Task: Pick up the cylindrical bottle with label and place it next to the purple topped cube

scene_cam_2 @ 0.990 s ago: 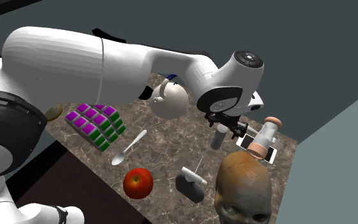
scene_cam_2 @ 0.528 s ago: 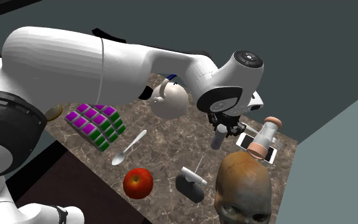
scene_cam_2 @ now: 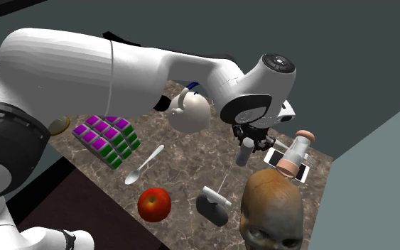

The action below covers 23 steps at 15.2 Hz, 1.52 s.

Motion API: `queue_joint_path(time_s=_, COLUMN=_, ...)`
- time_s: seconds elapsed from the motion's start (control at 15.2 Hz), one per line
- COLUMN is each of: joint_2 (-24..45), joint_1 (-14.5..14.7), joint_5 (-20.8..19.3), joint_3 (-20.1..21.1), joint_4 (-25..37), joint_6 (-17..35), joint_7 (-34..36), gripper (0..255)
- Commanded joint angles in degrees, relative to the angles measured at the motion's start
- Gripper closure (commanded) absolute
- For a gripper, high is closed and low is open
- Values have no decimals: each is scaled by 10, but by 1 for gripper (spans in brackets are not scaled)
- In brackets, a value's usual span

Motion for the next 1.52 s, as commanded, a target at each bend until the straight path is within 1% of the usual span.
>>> queue_joint_path(time_s=0.0, joint_2=-5, joint_1=0, joint_5=-3, joint_3=-2, joint_4=7, joint_6=-11, joint_7=2, gripper=255)
queue_joint_path(time_s=0.73, joint_2=-29, joint_1=1, joint_5=-17, joint_3=-9, joint_4=58, joint_6=-84, joint_7=11, gripper=255)
queue_joint_path(time_s=1.45, joint_2=-38, joint_1=-4, joint_5=-24, joint_3=-13, joint_4=131, joint_6=-165, joint_7=17, gripper=255)
